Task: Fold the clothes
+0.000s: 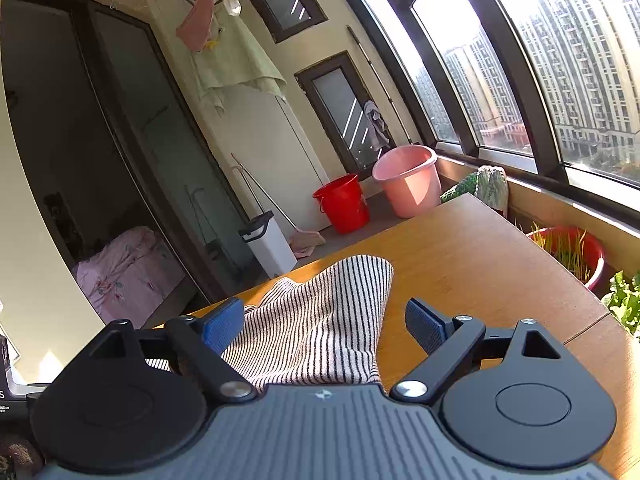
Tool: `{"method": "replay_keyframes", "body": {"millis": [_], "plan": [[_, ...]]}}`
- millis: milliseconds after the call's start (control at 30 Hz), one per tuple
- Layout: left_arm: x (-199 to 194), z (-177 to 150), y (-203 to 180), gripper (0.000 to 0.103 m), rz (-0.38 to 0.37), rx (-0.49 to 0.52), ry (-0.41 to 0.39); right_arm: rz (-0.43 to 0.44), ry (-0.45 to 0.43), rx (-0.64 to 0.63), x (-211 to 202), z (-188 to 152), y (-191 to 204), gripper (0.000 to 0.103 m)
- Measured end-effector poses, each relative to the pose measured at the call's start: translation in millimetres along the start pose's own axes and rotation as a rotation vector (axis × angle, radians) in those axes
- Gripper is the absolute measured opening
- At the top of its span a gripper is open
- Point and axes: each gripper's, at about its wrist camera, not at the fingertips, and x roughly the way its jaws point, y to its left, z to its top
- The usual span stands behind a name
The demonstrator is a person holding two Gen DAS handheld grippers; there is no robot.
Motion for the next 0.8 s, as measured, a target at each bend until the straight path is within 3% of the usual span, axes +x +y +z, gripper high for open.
{"method": "replay_keyframes", "body": {"millis": [133, 267, 367, 433, 500, 533, 567, 800], "plan": [[-23.1, 13.1, 11.1, 0.055, 0.127, 0.079, -0.098, 0.004, 0.007, -0.003, 0.6, 0.2, 0.3, 0.089], [-5.0, 10.5, 11.4, 0.057, 0.183, 0.205, -0.023, 0.004, 0.006, -0.017, -1.0, -0.7, 1.8, 0.089], [17.0, 1.3, 11.5, 0.061, 0.213, 0.263, 0.049, 0.004, 0.006, -0.016, -2.0, -0.8, 1.2, 0.089], [27.0, -0.9, 13.9, 0.062, 0.275, 0.270, 0.057, 0.004, 0.007, -0.016, -2.4, -0.6, 1.0, 0.089], [31.1, 1.7, 18.2, 0.047, 0.308, 0.265, 0.065, 0.004, 0.007, -0.016, -2.9, -0.4, 0.7, 0.090], [31.7, 4.3, 20.9, 0.018, 0.316, 0.259, 0.069, 0.005, 0.008, -0.016, -3.1, -0.3, 0.6, 0.090], [32.2, 6.9, 23.5, 0.010, 0.325, 0.254, 0.073, 0.004, 0.008, -0.017, -3.2, -0.2, 0.9, 0.090], [-17.9, 68.9, 13.9, 0.009, 0.310, 0.211, -0.064, 0.009, 0.013, -0.026, -4.0, 0.3, 2.2, 0.095]]}}
